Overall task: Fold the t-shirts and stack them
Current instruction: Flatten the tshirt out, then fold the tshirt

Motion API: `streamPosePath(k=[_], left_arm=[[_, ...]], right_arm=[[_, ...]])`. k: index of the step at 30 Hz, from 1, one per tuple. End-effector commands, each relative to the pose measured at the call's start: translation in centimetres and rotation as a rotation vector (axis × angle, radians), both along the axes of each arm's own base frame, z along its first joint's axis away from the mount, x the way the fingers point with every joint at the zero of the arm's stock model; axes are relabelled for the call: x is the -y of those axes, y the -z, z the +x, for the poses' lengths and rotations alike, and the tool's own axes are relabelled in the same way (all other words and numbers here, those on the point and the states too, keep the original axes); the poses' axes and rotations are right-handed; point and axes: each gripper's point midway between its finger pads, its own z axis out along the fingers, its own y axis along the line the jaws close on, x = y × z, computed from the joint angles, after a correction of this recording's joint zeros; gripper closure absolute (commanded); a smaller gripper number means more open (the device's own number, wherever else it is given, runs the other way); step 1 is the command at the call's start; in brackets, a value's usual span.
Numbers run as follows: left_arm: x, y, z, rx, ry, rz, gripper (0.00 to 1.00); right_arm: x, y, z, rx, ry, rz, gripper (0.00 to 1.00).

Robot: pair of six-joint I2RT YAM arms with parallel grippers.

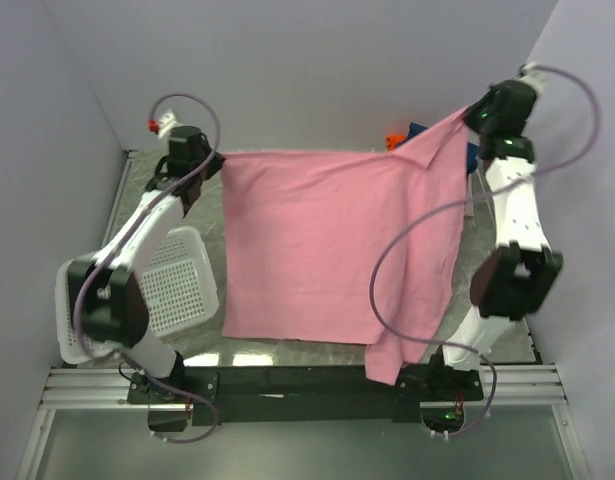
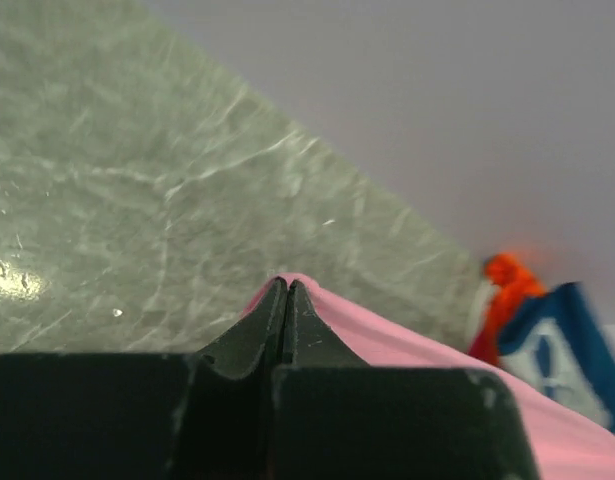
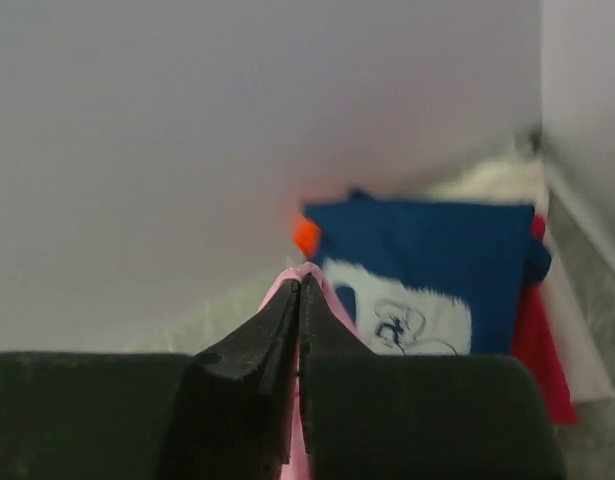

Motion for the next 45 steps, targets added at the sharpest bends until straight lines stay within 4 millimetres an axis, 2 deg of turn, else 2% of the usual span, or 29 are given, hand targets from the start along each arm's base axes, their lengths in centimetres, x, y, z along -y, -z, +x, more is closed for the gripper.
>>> streamPosePath(k=[1, 2, 3, 4, 5, 6, 7, 8, 10, 11, 12, 13, 14, 15, 16, 17, 18, 19, 20, 21, 23, 24, 26, 27, 28, 29, 33, 37, 45], left_arm=[[1.1, 1.1, 4.5, -0.025, 0.04, 0.014, 1.0], [1.6, 4.7, 6.3, -0.096, 0.047, 0.028, 0.99], [2.0, 4.3, 7.3, -0.093, 0.062, 0.032, 0.85], [2.3, 4.9, 8.2, -0.108, 0.071, 0.038, 0.77], [2.8, 7.1, 9.1, -0.154, 0.09, 0.052, 0.67], [3.4, 5.7, 9.9, -0.132, 0.106, 0.05, 0.51], [3.6, 6.2, 9.9, -0.159, 0.114, 0.06, 0.47], [4.0, 6.7, 10.1, -0.172, 0.12, 0.068, 0.43], [4.4, 6.5, 9.7, -0.176, 0.127, 0.075, 0.32], [4.6, 5.9, 9.2, -0.167, 0.131, 0.069, 0.29], [4.7, 6.8, 8.4, -0.188, 0.136, 0.069, 0.24], [4.8, 6.9, 7.9, -0.194, 0.143, 0.063, 0.23], [5.1, 6.2, 7.1, -0.18, 0.15, 0.05, 0.22], [5.1, 7.7, 6.1, -0.217, 0.156, 0.046, 0.21], [5.6, 7.4, 5.2, -0.215, 0.172, 0.037, 0.21], [6.0, 7.8, 4.5, -0.224, 0.18, 0.031, 0.21], [6.0, 9.6, 3.4, -0.265, 0.185, 0.037, 0.21], [6.6, 9.4, 2.6, -0.262, 0.199, 0.035, 0.21], [6.8, 9.9, 1.9, -0.275, 0.202, 0.029, 0.21], [6.9, 11.4, 0.9, -0.311, 0.209, 0.029, 0.21], [7.6, 12.1, -0.4, -0.332, 0.222, 0.022, 0.21], [7.7, 13.3, -1.3, -0.367, 0.225, 0.025, 0.21], [8.3, 14.2, -2.2, -0.397, 0.24, 0.021, 0.21], [8.4, 14.9, -2.7, -0.414, 0.244, 0.023, 0.21], [8.8, 15.5, -3.0, -0.426, 0.255, 0.025, 0.21], [8.9, 16.3, -3.4, -0.445, 0.26, 0.028, 0.21], [9.4, 19.1, -4.0, -0.518, 0.281, 0.027, 0.21], [9.5, 22.5, -4.3, -0.615, 0.287, 0.033, 0.21], [9.7, 25.8, -4.2, -0.7, 0.288, 0.046, 0.21]], right_arm=[[-0.8, 3.2, 3.1, -0.093, -0.008, -0.053, 0.94], [-0.7, 7.1, 5.2, -0.175, -0.02, -0.032, 0.73], [-1.0, 6.3, 6.1, -0.167, -0.032, -0.027, 0.63], [-1.2, 7.9, 6.2, -0.227, -0.037, -0.018, 0.56], [-1.2, 9.2, 6.8, -0.259, -0.041, -0.027, 0.45], [-1.7, 9.5, 6.7, -0.27, -0.051, -0.039, 0.2], [-1.9, 9.4, 6.5, -0.267, -0.055, -0.05, 0.16], [-2.1, 8.2, 5.7, -0.243, -0.061, -0.065, 0.15], [-2.3, 8.9, 4.6, -0.254, -0.066, -0.064, 0.14], [-2.5, 7.4, 3.4, -0.228, -0.069, -0.065, 0.13], [-2.7, 8.6, 2.6, -0.255, -0.076, -0.057, 0.13], [-2.8, 8.7, 2.0, -0.258, -0.077, -0.053, 0.13], [-3.8, 7.4, 0.7, -0.231, -0.11, -0.041, 0.12], [-4.2, 9.3, -0.2, -0.273, -0.121, -0.03, 0.12], [-5.1, 8.5, -1.5, -0.263, -0.139, -0.033, 0.12], [-5.6, 8.9, -2.3, -0.276, -0.146, -0.031, 0.12], [-6.1, 11.0, -3.3, -0.324, -0.159, -0.024, 0.12], [-6.8, 10.5, -4.5, -0.312, -0.176, -0.027, 0.12], [-7.9, 11.0, -5.3, -0.325, -0.203, -0.028, 0.12], [-8.6, 13.0, -6.4, -0.375, -0.225, -0.023, 0.12], [-9.7, 13.5, -8.1, -0.389, -0.253, -0.02, 0.12], [-10.3, 15.6, -9.1, -0.437, -0.285, 0.001, 0.12], [-10.8, 16.7, -10.7, -0.459, -0.3, 0.033, 0.12], [-11.2, 19.0, -11.7, -0.505, -0.318, 0.055, 0.12], [-11.5, 19.5, -12.3, -0.514, -0.329, 0.067, 0.12], [-11.7, 21.4, -13.3, -0.56, -0.338, 0.081, 0.13], [-12.1, 25.2, -15.0, -0.646, -0.354, 0.114, 0.13], [-12.3, 28.5, -15.4, -0.745, -0.361, 0.132, 0.13], [-12.3, 33.9, -15.8, -0.938, -0.334, 0.192, 0.15]])
